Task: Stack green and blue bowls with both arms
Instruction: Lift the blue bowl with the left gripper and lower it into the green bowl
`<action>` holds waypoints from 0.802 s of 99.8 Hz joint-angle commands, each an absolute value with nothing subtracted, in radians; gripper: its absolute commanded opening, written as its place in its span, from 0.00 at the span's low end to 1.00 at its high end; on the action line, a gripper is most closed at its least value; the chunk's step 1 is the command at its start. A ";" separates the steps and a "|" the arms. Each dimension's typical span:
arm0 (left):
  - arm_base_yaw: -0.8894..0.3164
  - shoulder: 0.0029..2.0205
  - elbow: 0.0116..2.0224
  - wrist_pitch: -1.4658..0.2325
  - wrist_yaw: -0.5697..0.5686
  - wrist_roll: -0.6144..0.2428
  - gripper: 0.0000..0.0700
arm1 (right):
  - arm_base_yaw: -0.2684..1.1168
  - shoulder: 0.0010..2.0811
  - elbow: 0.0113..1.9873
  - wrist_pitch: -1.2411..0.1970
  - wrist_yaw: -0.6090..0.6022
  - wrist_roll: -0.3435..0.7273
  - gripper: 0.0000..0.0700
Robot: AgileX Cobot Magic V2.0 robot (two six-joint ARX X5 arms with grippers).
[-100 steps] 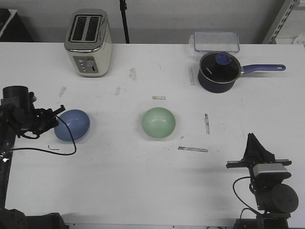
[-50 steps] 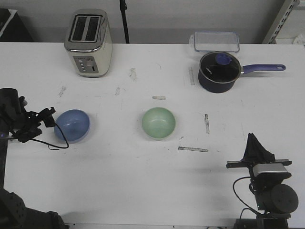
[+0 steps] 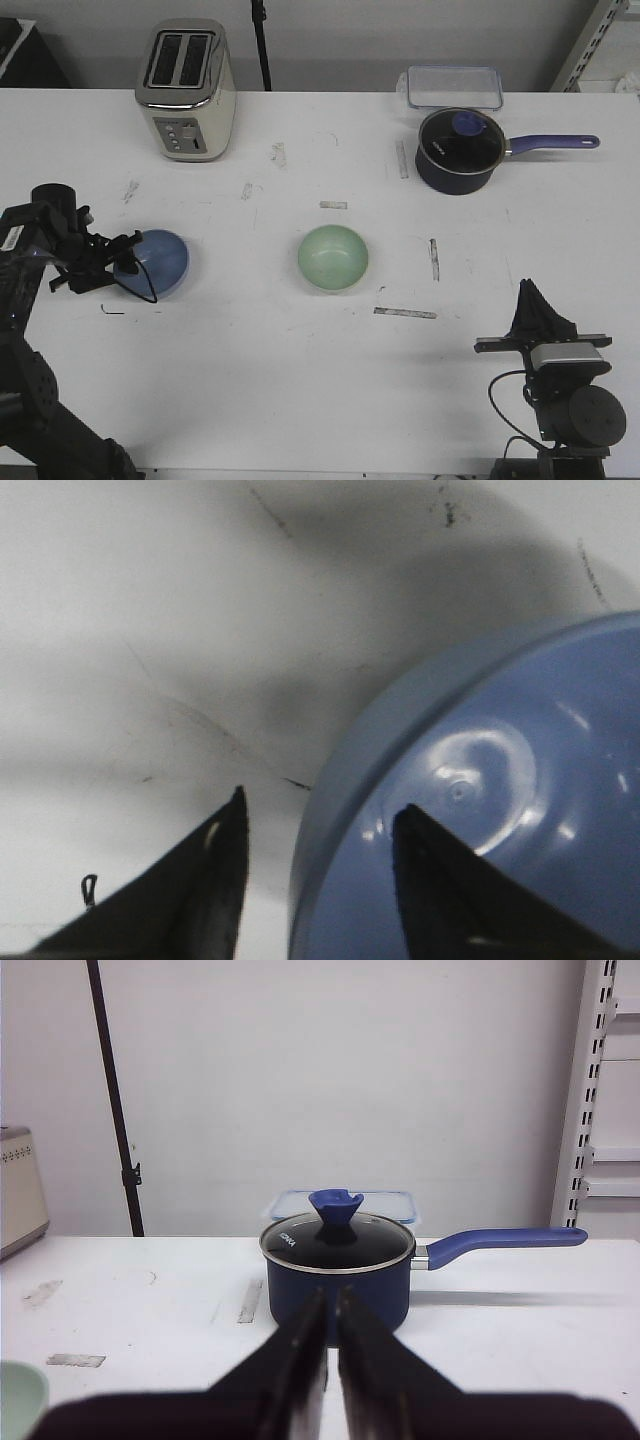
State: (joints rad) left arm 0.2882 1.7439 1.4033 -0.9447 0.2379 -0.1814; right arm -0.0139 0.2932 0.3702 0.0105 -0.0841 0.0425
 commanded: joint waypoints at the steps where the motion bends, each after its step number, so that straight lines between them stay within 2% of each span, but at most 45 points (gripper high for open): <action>1: 0.286 1.760 1.423 -0.942 0.239 -0.169 0.10 | -0.014 0.294 0.372 0.022 -0.085 0.056 0.01; 7: 0.280 1.763 1.423 -0.938 0.239 -0.169 0.00 | -0.014 0.294 0.372 0.022 -0.085 0.056 0.01; 52: 0.238 1.681 1.463 -1.008 0.245 -0.215 0.00 | -0.014 0.294 0.372 0.022 -0.085 0.056 0.01; 80: 0.076 1.662 1.609 -1.073 0.245 -0.261 0.00 | -0.014 0.294 0.372 0.022 -0.085 0.056 0.01</action>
